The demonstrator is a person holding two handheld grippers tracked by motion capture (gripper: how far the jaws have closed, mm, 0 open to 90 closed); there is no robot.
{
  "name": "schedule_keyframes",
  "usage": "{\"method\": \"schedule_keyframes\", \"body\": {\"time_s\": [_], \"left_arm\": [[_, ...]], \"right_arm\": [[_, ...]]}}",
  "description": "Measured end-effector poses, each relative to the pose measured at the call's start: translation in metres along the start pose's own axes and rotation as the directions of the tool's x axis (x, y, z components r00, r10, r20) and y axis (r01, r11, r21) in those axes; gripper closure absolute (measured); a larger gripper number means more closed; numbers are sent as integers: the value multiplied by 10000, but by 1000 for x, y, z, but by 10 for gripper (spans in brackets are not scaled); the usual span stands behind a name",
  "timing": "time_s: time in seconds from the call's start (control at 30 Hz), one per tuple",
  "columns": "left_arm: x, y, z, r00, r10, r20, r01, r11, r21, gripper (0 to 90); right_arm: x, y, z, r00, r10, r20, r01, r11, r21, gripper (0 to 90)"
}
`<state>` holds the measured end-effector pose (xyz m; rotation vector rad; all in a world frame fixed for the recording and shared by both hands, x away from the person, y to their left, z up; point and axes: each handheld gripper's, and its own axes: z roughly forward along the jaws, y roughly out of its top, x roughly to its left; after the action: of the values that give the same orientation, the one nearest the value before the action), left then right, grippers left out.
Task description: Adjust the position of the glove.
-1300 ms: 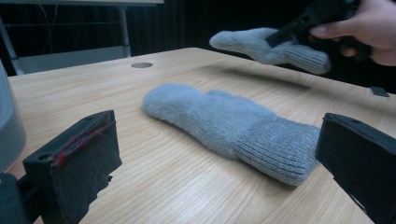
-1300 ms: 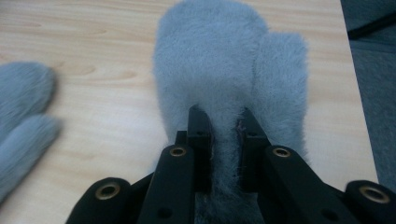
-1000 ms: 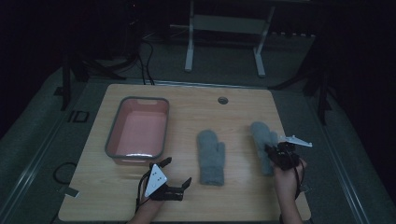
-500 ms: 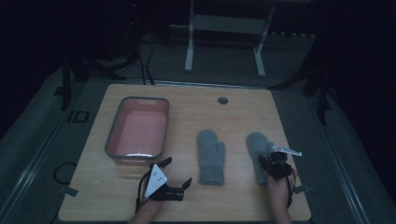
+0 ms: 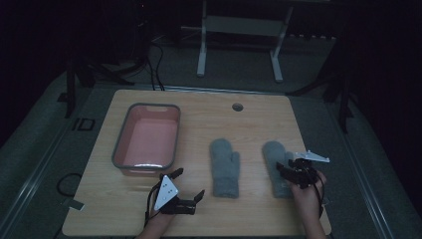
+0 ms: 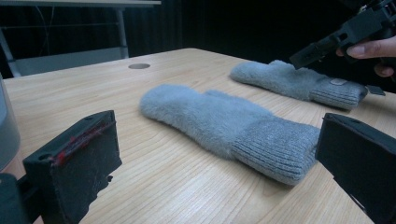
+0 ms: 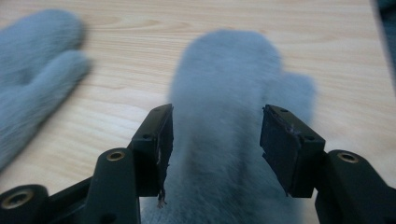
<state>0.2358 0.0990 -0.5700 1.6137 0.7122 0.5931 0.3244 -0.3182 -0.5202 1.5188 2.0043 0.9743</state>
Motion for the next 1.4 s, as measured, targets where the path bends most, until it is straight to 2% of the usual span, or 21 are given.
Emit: {"method": "schedule_keyframes", "body": {"time_s": [0.03, 0.13, 0.23, 0.43, 0.53, 0.63, 0.73, 0.77, 0.8, 0.9, 1.03, 1.13, 1.27, 1.4], "left_arm": [[0, 0, 0, 10000, -4, 5, 4, 10000, 0, 1], [0, 0, 0, 10000, -24, 5, 24, 10000, 6, 1], [0, 0, 0, 10000, -6, 6, 6, 10000, -1, 1], [0, 0, 0, 10000, -37, 21, 37, 10000, 1, 1], [0, 0, 0, 10000, -1, 26, 1, 10000, -10, 1], [0, 0, 0, 10000, -15, 19, 15, 10000, -5, 1], [0, 0, 0, 10000, -41, 8, 41, 10000, 1, 1], [0, 0, 0, 10000, -49, 5, 49, 10000, 0, 1], [0, 0, 0, 10000, -49, 6, 49, 10000, 1, 1], [0, 0, 0, 10000, -67, 0, 67, 10000, 7, 1], [0, 0, 0, 10000, -69, -3, 69, 10000, -1, 1], [0, 0, 0, 10000, -54, 9, 54, 10000, -9, 1], [0, 0, 0, 10000, -52, 13, 52, 10000, -6, 1], [0, 0, 0, 10000, -31, 12, 31, 10000, -3, 1]], "right_arm": [[-1, -1, 2, 9998, -147, -145, 148, 9999, 79, 459], [1, -4, 9, 9965, -834, -57, 835, 9961, 271, 476], [0, -8, 17, 9971, -760, 20, 758, 9954, 590, 491], [4, -15, 25, 9950, -974, 204, 953, 9917, 864, 531], [7, -16, 26, 9942, -1000, 395, 965, 9919, 820, 614], [8, -19, 26, 9965, -640, 541, 612, 9968, 517, 732], [10, -17, 24, 9958, -584, 707, 548, 9972, 518, 784], [11, -16, 22, 9966, -411, 718, 375, 9980, 510, 793], [11, -14, 20, 9971, -240, 728, 208, 9988, 438, 796], [16, -5, 11, 9947, -131, 1024, 104, 9996, 275, 799], [25, 10, 0, 9935, 338, 1088, -336, 9994, -37, 798], [36, 23, -9, 9935, 341, 1082, -307, 9990, -327, 798], [53, 39, -15, 9946, 360, 969, -307, 9980, -555, 798], [71, 48, -17, 9966, 522, 640, -477, 9964, -707, 798]]}}
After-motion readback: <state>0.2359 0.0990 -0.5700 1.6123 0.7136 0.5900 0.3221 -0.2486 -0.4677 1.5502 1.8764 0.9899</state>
